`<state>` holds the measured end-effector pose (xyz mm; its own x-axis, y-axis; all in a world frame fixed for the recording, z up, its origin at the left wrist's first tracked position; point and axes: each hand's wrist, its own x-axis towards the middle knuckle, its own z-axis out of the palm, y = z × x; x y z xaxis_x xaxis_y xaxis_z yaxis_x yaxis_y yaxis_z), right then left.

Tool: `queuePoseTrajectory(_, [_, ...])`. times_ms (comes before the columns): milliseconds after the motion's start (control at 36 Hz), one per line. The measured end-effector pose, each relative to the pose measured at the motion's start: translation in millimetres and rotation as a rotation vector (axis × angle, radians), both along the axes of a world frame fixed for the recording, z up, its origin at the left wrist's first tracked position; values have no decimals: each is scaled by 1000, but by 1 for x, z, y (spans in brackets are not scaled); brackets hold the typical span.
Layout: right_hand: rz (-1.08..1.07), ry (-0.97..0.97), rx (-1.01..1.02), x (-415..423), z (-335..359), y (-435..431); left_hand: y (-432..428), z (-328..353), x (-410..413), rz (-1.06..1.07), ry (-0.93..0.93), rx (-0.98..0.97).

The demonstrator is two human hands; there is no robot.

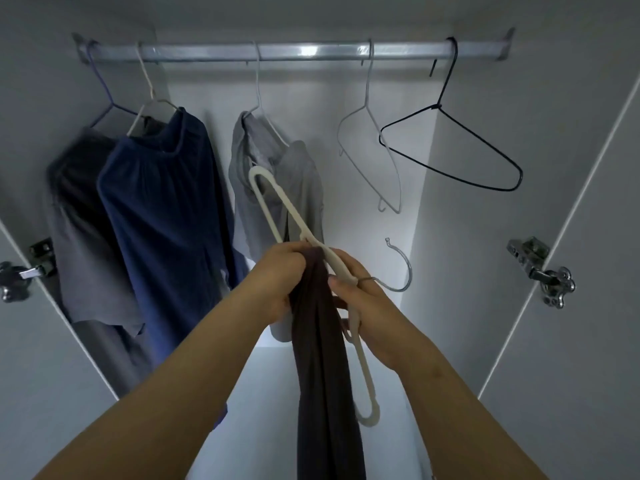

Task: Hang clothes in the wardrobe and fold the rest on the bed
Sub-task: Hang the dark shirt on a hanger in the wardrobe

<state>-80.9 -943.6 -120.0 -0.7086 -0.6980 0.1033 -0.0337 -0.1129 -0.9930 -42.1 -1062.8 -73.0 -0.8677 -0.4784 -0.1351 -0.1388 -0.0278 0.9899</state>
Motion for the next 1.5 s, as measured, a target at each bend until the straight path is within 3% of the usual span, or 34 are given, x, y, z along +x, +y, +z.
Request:
queuePoseTrajectory(111, [29, -23, -20, 0, -3, 6, -8, 6, -1, -76, -18, -190])
queuePoseTrajectory(278, [-11, -58, -47, -5, -12, 9, -39, 15, -1, -9, -72, -473])
queuePoseTrajectory(444, [5, -181, -47, -16, -13, 13, -65, 32, -5, -120, -345, -772])
queuePoseTrajectory(611, [25, -235, -112, -22, -19, 11, -98, 48, -4, -189, -533, -847])
queuePoseTrajectory(695, [51, -277, -145, -23, -16, 12, -112, 49, -6, -155, -601, -725])
queuePoseTrajectory(778, [112, -353, -164, -20, -13, 12, -117, 47, -8, -48, -553, -527])
queuePoseTrajectory(889, [126, -390, -147, -18, -14, 12, -121, 39, -14, 106, -463, -516])
queuePoseTrajectory(1028, [225, -422, -118, -10, -16, 17, -122, 26, -19, 252, -420, -667])
queuePoseTrajectory(1278, [272, -395, 95, 1, -14, 27, -136, 3, -4, 293, -361, -1011])
queuePoseTrajectory(1500, [239, -362, 219, 7, -12, 15, -119, -5, 3, 171, -256, -1251])
